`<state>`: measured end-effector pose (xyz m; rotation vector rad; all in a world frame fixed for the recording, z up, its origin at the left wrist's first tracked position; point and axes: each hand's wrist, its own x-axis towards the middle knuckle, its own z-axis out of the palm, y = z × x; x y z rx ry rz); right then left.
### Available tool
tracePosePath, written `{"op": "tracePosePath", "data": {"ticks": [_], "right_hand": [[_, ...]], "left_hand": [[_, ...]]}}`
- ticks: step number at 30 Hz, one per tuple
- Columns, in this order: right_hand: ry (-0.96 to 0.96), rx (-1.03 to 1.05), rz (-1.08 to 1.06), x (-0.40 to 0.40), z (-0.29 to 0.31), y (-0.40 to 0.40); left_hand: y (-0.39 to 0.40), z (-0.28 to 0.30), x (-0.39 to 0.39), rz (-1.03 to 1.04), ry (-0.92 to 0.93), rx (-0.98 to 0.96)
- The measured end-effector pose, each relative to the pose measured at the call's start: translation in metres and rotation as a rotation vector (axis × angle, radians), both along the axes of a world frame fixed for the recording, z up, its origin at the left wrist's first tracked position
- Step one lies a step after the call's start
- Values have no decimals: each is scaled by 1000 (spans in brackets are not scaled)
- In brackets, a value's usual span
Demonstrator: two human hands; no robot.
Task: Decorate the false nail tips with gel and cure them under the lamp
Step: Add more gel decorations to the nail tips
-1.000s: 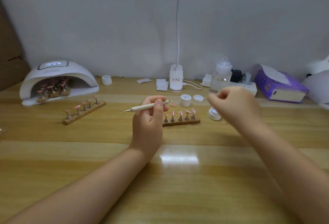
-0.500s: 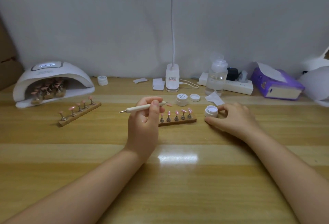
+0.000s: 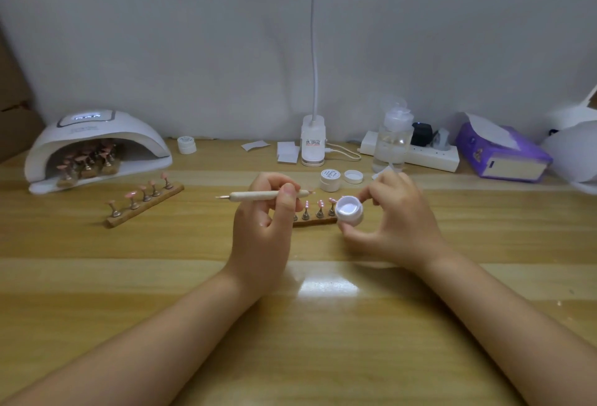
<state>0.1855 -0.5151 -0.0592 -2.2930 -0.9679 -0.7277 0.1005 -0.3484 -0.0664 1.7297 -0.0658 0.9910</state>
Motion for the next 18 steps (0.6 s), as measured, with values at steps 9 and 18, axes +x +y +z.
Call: {"op": "tracePosePath", "data": {"ticks": [9, 18], "right_hand": [[-3, 6, 67, -14, -11, 18], [-77, -9, 79, -16, -10, 19]], "left_hand": [[-3, -6, 0, -25, 75, 72], [-3, -5, -1, -12, 142, 188]]}}
